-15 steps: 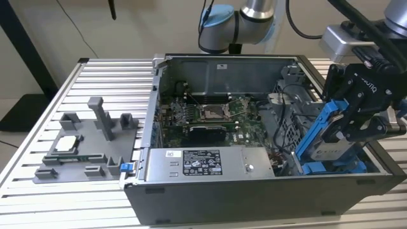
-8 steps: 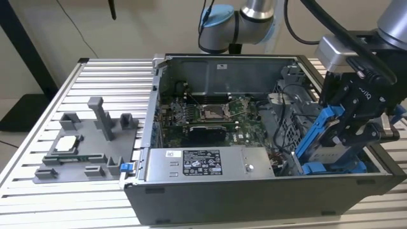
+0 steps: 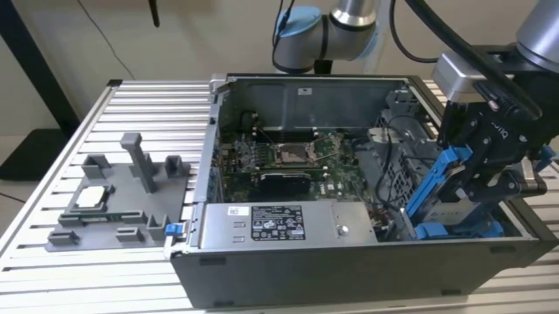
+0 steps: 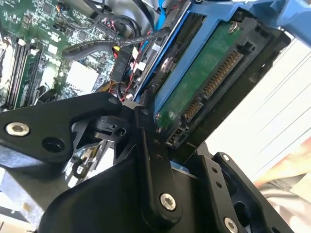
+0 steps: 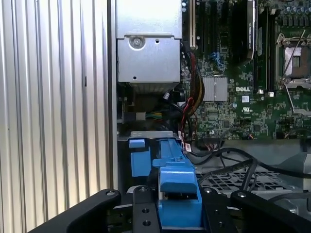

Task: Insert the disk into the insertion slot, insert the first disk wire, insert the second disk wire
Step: 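Insert the disk into the insertion slot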

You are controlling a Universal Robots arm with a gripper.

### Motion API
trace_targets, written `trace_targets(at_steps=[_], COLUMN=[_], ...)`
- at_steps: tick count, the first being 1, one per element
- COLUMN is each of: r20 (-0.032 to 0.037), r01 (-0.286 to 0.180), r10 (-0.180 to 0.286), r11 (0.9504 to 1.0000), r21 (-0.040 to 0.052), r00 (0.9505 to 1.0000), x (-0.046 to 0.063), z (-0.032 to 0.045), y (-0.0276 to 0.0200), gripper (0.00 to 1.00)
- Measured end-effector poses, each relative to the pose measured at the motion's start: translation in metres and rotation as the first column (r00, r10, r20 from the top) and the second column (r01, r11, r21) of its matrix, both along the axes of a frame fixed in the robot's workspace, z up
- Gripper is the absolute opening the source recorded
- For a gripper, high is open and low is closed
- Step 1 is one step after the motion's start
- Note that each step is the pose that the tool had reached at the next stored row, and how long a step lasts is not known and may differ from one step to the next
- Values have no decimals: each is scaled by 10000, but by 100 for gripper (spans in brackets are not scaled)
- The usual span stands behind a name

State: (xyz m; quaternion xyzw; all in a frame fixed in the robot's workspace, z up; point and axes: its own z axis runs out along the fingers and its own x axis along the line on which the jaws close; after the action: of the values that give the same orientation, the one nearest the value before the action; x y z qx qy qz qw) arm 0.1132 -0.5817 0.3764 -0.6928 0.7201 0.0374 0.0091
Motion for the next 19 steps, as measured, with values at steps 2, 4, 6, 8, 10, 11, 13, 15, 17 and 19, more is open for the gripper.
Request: trace_targets(at_steps=[2, 4, 6, 8, 10, 11, 13, 15, 17, 19], r20=[-1, -2, -1, -1, -1, -1, 7, 51, 178, 340], r01=[-1, -1, 1, 2, 1, 2, 1, -1, -3, -8], r10=[1, 1, -1, -2, -1, -2, -1, 0, -1, -2], r11=[10000, 10000, 10000, 10000, 10000, 10000, 10000, 9999, 9998, 9996], r21=[-11, -12, 12, 33, 51, 58, 95, 136, 205, 275], r00=[10000, 10000, 10000, 10000, 10000, 10000, 10000, 10000, 9998, 9994], x=[0, 0, -1, -1, -1, -1, -1, 0, 1, 1], z=[1, 3, 20, 54, 79, 94, 116, 130, 131, 132], y=[-1, -2, -2, -2, -2, -1, 2, 9, 19, 31], gripper=[100, 100, 100, 100, 100, 100, 100, 100, 100, 100])
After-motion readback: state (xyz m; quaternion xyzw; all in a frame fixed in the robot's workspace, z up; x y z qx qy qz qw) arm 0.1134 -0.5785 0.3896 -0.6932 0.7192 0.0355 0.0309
